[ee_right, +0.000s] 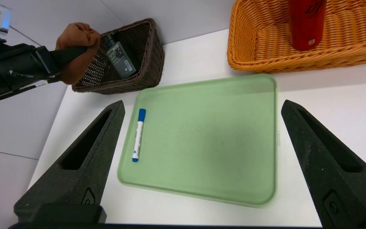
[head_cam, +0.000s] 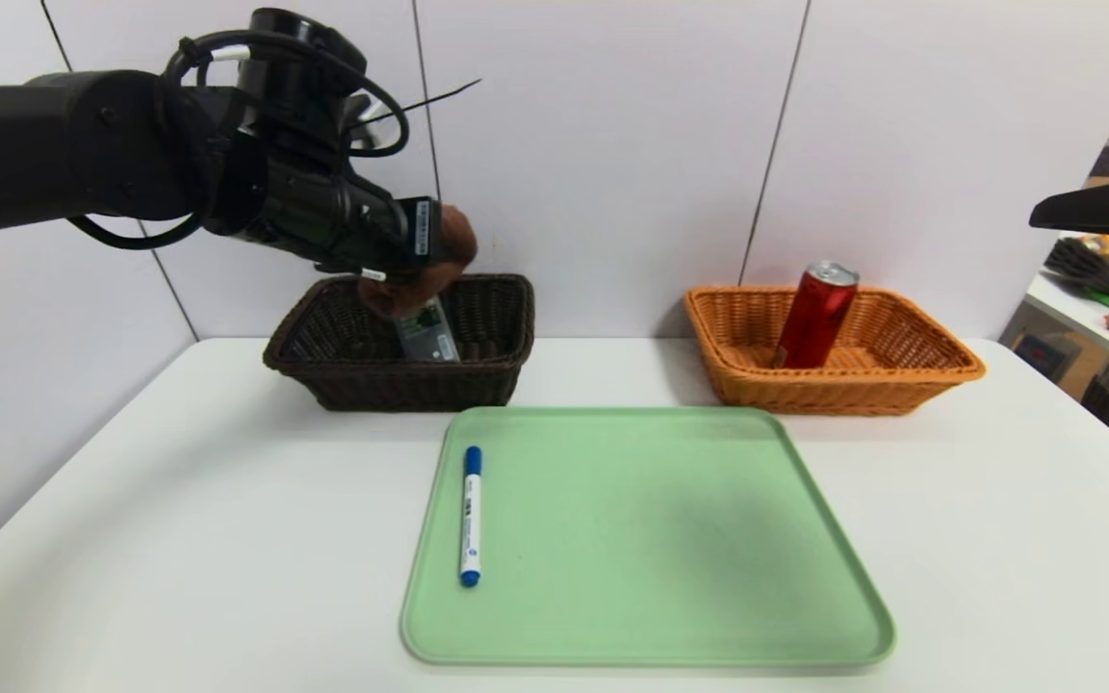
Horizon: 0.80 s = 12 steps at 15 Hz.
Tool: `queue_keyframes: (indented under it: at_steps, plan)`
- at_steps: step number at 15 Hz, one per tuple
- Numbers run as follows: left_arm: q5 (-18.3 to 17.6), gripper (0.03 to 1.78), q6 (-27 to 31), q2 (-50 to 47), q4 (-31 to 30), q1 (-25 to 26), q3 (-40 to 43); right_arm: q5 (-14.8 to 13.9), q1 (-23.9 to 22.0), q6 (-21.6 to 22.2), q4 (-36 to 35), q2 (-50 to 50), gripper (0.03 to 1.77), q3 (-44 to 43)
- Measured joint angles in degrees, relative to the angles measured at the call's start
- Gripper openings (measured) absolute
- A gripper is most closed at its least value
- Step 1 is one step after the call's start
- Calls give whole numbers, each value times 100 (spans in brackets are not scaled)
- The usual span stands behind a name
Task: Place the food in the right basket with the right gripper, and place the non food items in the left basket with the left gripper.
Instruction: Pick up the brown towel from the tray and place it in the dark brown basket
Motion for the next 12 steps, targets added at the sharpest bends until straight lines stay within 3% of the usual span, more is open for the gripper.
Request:
queue_keyframes:
  at_steps: [7, 12]
  plan:
    - [-20, 57, 115, 383, -2, 1139, -5, 7, 0, 10, 10, -17, 170, 9]
    - [-13, 57, 294, 801, -35, 1384, -88, -11, -2, 10, 33, -28, 170, 69]
